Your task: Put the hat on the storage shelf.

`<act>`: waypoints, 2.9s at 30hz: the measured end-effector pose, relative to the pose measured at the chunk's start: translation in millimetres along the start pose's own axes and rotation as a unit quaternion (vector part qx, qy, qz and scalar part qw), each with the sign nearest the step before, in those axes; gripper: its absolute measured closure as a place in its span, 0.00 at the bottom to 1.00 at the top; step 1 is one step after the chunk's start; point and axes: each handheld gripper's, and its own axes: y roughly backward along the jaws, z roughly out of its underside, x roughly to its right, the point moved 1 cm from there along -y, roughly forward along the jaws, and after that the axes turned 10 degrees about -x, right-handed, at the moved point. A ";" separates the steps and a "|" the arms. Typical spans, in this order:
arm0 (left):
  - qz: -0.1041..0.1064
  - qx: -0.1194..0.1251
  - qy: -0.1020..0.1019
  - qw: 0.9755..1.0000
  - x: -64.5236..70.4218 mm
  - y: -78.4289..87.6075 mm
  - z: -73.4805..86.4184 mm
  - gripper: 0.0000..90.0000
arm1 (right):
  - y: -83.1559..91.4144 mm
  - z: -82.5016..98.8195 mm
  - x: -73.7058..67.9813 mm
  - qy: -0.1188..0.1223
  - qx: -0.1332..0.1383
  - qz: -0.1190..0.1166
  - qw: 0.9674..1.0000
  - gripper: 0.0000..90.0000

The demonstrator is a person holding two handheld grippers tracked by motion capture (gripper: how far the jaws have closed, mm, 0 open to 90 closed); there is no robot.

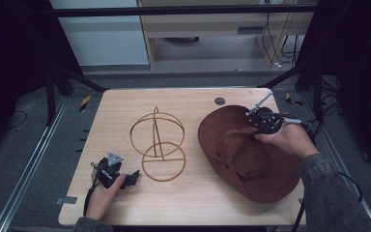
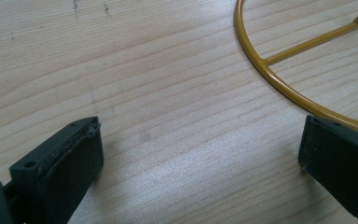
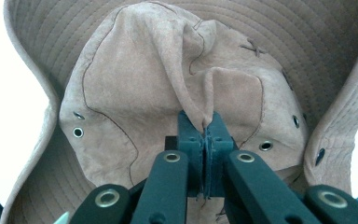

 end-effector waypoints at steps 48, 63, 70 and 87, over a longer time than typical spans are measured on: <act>0.000 -0.001 -0.001 1.000 0.1 0.4 0.1 0.00 | 151.7 -22.5 -35.5 0.057 0.158 -0.007 0.986 0.98; 0.003 -0.003 -0.006 1.000 -0.2 1.1 0.9 0.00 | 179.3 -50.4 -50.3 0.086 0.188 -0.015 0.978 0.98; 0.003 -0.003 -0.008 1.000 -2.5 -0.7 -1.8 0.00 | 190.3 -59.3 -62.7 0.101 0.198 -0.014 0.975 0.98; 0.007 -0.003 -0.013 1.000 -5.7 -2.8 -4.7 0.00 | 192.5 -90.1 -93.7 0.099 0.181 0.018 0.978 0.98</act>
